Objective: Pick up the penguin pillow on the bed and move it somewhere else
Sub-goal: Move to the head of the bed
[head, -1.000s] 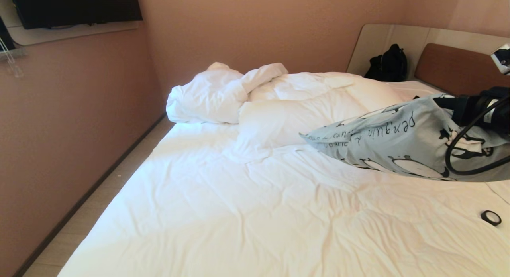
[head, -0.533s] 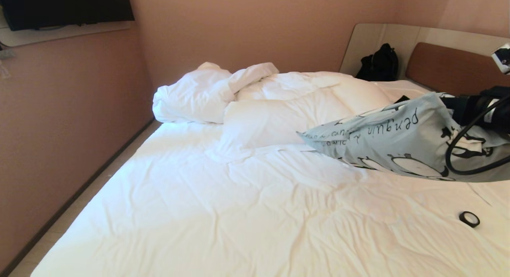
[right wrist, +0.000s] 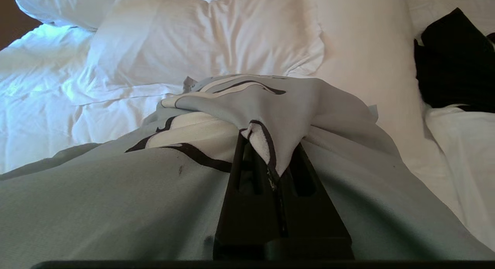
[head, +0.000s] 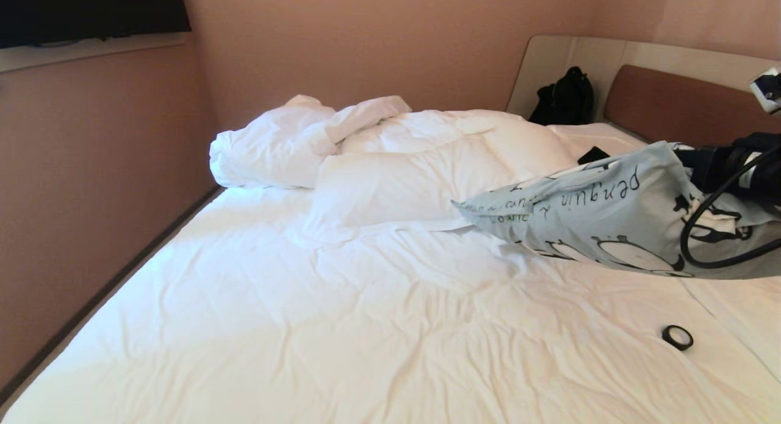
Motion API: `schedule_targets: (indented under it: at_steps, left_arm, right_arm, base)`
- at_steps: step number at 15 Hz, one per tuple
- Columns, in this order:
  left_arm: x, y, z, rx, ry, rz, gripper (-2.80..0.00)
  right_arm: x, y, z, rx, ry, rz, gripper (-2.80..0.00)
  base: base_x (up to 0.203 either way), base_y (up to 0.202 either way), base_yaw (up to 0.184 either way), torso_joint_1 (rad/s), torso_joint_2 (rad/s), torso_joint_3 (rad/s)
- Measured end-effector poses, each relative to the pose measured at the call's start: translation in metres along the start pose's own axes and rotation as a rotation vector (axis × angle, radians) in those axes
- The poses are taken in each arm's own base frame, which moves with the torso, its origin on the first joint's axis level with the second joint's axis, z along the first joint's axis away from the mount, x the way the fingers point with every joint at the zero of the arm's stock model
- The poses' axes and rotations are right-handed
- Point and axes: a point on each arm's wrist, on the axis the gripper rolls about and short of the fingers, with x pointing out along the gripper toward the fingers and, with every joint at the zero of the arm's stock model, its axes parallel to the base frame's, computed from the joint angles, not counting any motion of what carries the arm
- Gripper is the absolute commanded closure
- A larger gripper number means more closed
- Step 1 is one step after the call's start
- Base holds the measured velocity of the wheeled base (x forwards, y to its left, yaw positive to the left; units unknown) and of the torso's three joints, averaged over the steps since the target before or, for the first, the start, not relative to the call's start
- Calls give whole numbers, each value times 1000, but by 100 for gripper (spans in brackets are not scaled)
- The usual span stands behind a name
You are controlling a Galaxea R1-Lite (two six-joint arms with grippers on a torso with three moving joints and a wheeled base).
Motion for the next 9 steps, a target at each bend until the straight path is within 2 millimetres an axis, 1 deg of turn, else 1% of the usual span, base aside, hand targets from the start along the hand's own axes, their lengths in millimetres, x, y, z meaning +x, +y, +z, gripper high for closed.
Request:
schedule_targets:
  at_steps: [9]
  left_arm:
    - [0, 0, 0, 0, 0, 0, 0]
  right_arm:
    - [0, 0, 0, 0, 1, 0, 0]
  base:
    - [0, -193, 1, 3, 1, 3]
